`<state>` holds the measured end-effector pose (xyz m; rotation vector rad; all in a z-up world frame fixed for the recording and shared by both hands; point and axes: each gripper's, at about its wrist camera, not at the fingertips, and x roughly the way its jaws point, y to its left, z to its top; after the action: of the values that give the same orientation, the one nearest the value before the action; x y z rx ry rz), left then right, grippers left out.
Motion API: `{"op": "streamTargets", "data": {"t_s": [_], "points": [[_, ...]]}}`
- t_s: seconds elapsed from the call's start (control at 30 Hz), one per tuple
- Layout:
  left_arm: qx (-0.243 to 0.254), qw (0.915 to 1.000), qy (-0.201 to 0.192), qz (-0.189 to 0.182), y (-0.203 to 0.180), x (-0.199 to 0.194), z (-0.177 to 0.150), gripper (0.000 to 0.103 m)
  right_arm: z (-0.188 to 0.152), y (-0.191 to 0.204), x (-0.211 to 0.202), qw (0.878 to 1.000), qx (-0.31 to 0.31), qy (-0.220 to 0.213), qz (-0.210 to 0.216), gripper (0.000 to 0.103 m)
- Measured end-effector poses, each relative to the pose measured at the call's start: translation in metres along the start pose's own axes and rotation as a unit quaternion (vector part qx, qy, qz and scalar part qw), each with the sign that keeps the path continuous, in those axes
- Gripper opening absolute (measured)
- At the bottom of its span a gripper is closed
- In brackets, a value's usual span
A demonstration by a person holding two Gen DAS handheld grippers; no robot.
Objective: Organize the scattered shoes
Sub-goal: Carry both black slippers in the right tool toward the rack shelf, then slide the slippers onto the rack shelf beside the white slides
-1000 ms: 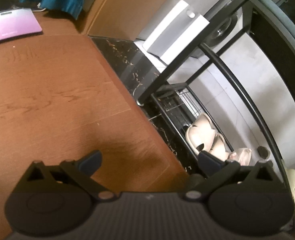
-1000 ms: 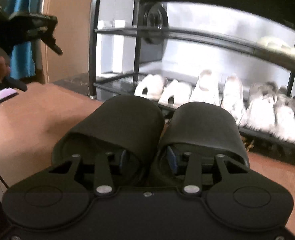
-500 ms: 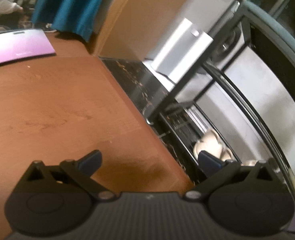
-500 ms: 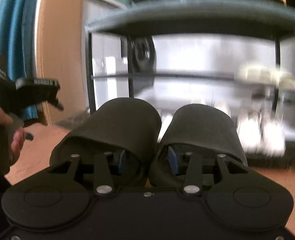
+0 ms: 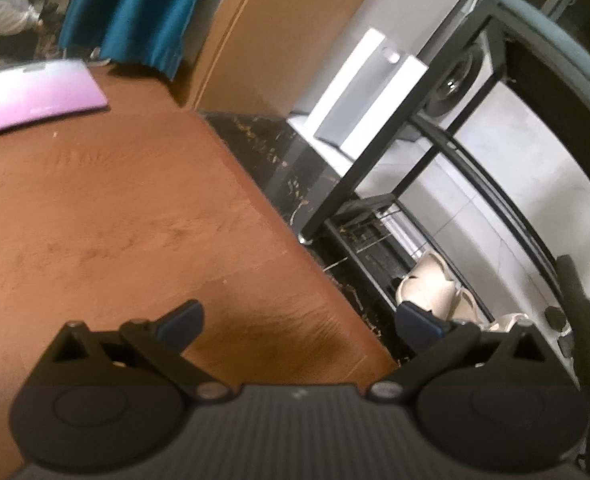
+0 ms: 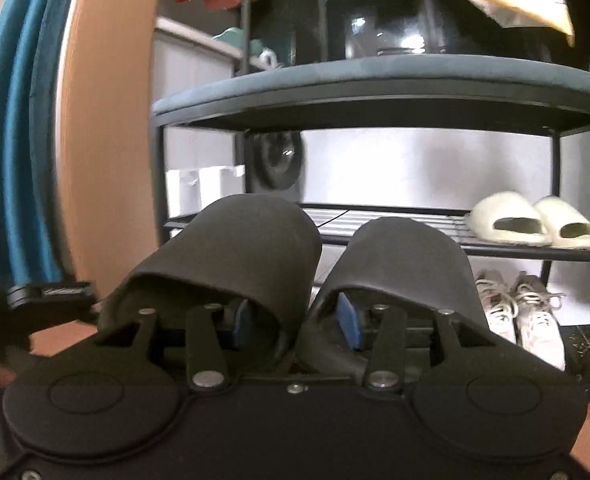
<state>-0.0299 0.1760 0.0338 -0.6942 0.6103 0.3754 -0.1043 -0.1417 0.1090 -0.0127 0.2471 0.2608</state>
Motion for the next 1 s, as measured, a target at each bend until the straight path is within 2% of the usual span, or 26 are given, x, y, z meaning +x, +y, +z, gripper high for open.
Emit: {"op": "streamTargets", "data": {"t_s": [0.03,0.2,0.27,0.33,0.5,0.73,0.83,0.9,0.93,0.97,1.0], "points": [[-0.003,1.0000,0.006,0.003,0.001,0.003,0.000,0.102,0.000,0.008,-0.006,0.999,-0.025,0.001,0.022,0.046],[0.001,0.9997,0.022,-0.010,-0.001,0.008,-0.002,0.102,0.007,0.023,-0.018,0.990,-0.121,-0.013,0.066,0.046],[0.001,1.0000,0.006,-0.008,-0.001,0.005,-0.002,0.102,0.018,0.019,-0.016,0.986,-0.143,-0.026,0.077,0.046],[-0.001,1.0000,0.003,-0.007,0.000,0.004,-0.002,0.102,0.024,0.015,-0.008,0.987,-0.148,-0.033,0.062,0.046],[0.002,1.0000,0.000,-0.005,0.000,0.003,-0.002,0.102,0.041,-0.013,0.048,0.992,-0.116,-0.041,-0.007,0.045],[0.017,0.9998,0.005,-0.003,-0.003,0.012,-0.003,0.102,0.064,-0.047,0.108,0.992,-0.073,-0.074,-0.072,0.045],[0.019,0.9998,0.008,0.001,-0.003,0.019,-0.004,0.102,0.067,-0.054,0.130,0.990,-0.075,-0.078,-0.090,0.046],[0.021,0.9997,0.009,0.004,-0.004,0.022,-0.004,0.102,0.071,-0.064,0.171,0.988,-0.076,-0.072,-0.117,0.045],[0.022,0.9997,0.013,0.004,-0.005,0.025,-0.005,0.102,0.072,-0.065,0.177,0.987,-0.076,-0.070,-0.120,0.045],[0.023,0.9996,0.018,0.003,-0.006,0.028,-0.006,0.102,0.074,-0.072,0.203,0.985,-0.080,-0.060,-0.139,0.045],[0.024,0.9995,0.021,0.001,-0.006,0.030,-0.006,0.102,0.075,-0.071,0.207,0.985,-0.080,-0.058,-0.141,0.046]]}}
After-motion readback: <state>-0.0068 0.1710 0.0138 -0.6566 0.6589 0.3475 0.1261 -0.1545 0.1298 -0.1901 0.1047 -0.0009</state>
